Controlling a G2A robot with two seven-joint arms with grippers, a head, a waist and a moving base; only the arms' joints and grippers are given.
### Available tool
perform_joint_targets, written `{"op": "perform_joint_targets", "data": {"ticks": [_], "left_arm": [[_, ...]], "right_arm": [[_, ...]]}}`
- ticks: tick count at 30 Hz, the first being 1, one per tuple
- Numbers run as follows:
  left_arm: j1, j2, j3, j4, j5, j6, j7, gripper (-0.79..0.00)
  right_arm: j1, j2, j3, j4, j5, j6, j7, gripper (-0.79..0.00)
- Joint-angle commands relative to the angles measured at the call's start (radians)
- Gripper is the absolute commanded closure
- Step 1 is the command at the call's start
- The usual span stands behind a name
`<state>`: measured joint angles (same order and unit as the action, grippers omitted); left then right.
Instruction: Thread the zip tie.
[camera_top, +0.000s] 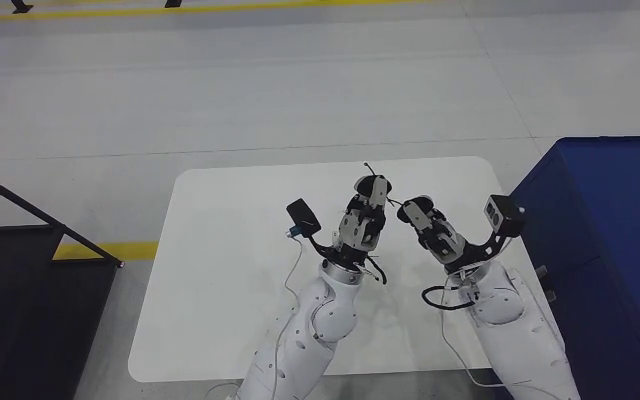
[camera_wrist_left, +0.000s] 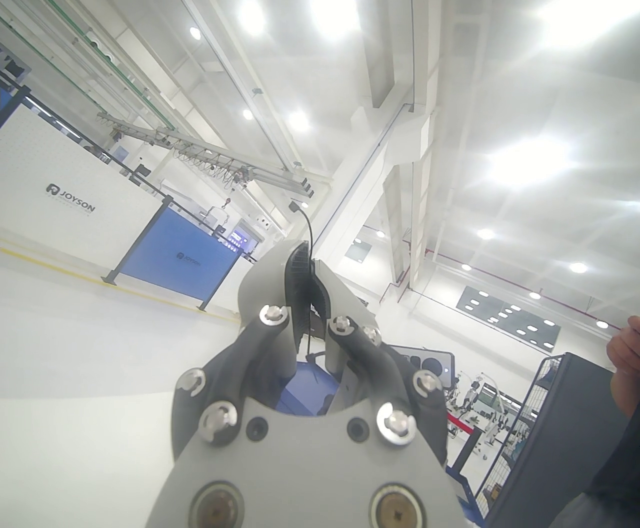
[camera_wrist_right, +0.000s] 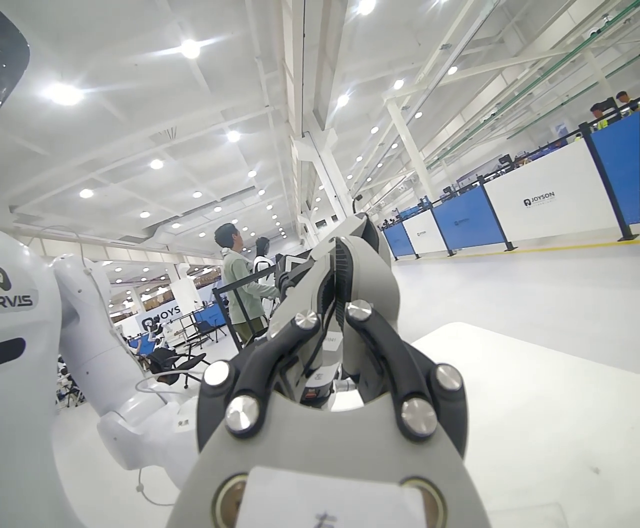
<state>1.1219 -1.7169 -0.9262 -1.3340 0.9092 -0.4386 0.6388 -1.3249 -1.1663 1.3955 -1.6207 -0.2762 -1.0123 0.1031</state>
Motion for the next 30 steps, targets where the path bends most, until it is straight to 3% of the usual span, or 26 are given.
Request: {"op": "perform_joint_targets", "data": {"ticks": [1,2,3,11,21,28,30], "left_arm": [[0.002,0.000,-0.001,-0.001,0.005,-0.001,0.002,-0.277],[0.003,0.000,-0.001,-0.002,0.007,-0.001,0.003,-0.677],[0.003,0.000,-0.003,-0.003,0.008,0.000,0.005,-0.785],[0.009,0.001,-0.011,-0.018,0.022,-0.007,0.022,-0.785],[0.008,0.014,-0.052,-0.018,0.106,-0.074,0.125,-0.785],[0.008,0.014,-0.052,-0.018,0.106,-0.074,0.125,-0.785],[-0.002,0.025,-0.065,-0.033,0.285,0.032,0.079,-0.785]], "right_arm": [[0.001,0.001,-0.002,0.008,0.002,0.000,-0.001,0.000],[-0.001,0.001,-0.007,0.016,0.015,0.000,-0.002,0.000],[-0.003,0.001,-0.014,0.023,0.033,0.000,0.002,0.000],[-0.004,0.011,-0.045,0.017,0.295,0.127,0.119,0.000],[-0.040,0.036,0.002,-0.066,0.768,0.472,0.393,0.000],[-0.042,0.036,0.004,-0.069,0.780,0.486,0.401,0.000],[-0.045,0.036,0.002,-0.073,0.786,0.500,0.398,0.000]]}}
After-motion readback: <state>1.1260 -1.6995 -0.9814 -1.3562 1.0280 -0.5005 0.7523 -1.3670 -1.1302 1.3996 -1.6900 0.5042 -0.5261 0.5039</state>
